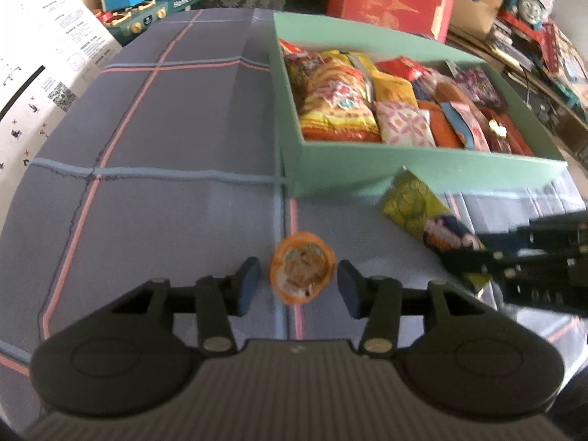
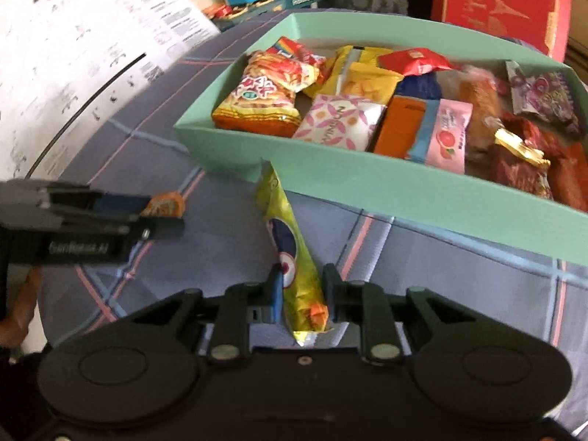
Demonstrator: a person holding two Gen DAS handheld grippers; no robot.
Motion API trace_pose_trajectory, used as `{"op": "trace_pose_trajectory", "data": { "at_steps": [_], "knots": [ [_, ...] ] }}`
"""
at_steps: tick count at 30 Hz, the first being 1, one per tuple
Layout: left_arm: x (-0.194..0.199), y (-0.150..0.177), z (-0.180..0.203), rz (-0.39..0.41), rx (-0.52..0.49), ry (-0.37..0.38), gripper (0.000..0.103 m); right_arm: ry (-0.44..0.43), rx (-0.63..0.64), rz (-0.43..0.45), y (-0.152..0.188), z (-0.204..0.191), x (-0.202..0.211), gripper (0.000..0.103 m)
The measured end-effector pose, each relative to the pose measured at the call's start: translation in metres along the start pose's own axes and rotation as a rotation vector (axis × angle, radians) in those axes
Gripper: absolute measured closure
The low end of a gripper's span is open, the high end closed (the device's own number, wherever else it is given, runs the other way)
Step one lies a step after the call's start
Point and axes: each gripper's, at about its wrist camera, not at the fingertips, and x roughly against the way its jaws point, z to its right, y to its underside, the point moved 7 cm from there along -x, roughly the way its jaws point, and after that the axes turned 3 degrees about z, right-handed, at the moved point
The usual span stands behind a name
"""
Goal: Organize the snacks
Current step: 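Lift and carry the orange candy over the tray with the left tool while the right carries the yellow-green bar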
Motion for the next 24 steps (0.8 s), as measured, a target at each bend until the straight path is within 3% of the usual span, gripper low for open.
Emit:
{"op": "trace_pose_trajectory", "data": {
  "at_steps": [6,7,8,15,24],
  "knots": [
    [-0.003,-0.003,0.0,-0.007,-0.019,-0.027,0.059,-0.002,-0.042,0.006,-0.001,0.005,0.001,0.081],
    [-0.004,-0.005,0.0,-0.006,-0.022,-0.029,0.066,-0.003,-0.049,0.007,0.0,0.005,0.003,0.081],
    [-0.005,-0.006,0.001,-0.004,-0.03,-0.029,0.067,-0.002,-0.055,0.009,0.001,0.005,0.004,0.081],
    [-0.003,-0.004,0.007,-0.001,-0.035,-0.075,0.068,0.035,-0.113,0.04,0.007,0.007,0.01,0.082],
    [0.008,-0.001,0.016,-0.002,-0.024,-0.075,0.067,0.047,-0.196,0.085,0.01,0.024,0.037,0.083]
  ]
}}
